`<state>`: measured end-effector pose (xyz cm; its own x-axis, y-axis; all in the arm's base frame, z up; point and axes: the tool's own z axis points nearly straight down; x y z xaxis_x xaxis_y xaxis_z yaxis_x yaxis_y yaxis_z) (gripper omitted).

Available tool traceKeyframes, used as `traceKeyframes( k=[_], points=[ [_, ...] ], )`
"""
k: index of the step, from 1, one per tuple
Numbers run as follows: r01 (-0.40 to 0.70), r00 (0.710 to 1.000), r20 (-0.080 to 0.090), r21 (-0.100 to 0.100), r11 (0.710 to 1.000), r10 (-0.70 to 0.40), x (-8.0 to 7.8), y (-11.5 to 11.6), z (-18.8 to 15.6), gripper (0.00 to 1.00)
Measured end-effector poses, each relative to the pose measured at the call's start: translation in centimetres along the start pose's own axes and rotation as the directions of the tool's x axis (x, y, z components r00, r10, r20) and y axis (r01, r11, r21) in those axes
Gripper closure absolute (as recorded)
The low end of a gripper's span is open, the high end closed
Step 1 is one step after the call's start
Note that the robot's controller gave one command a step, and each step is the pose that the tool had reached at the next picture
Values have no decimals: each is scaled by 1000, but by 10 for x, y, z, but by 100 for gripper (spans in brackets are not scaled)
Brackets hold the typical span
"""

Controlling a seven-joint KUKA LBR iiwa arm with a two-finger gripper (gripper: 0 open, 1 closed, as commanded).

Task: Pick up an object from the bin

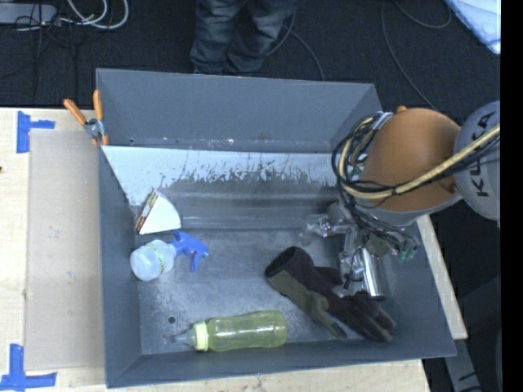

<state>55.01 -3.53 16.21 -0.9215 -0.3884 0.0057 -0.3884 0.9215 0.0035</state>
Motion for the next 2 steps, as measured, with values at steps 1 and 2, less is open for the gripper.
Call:
traceKeyframes(
  k=[1,2],
  points=[
    [-257,967,5,1,967,257,-5,-15,13,0],
    [-104,995,2,-1,995,104,33,-17,61,0]
  ],
)
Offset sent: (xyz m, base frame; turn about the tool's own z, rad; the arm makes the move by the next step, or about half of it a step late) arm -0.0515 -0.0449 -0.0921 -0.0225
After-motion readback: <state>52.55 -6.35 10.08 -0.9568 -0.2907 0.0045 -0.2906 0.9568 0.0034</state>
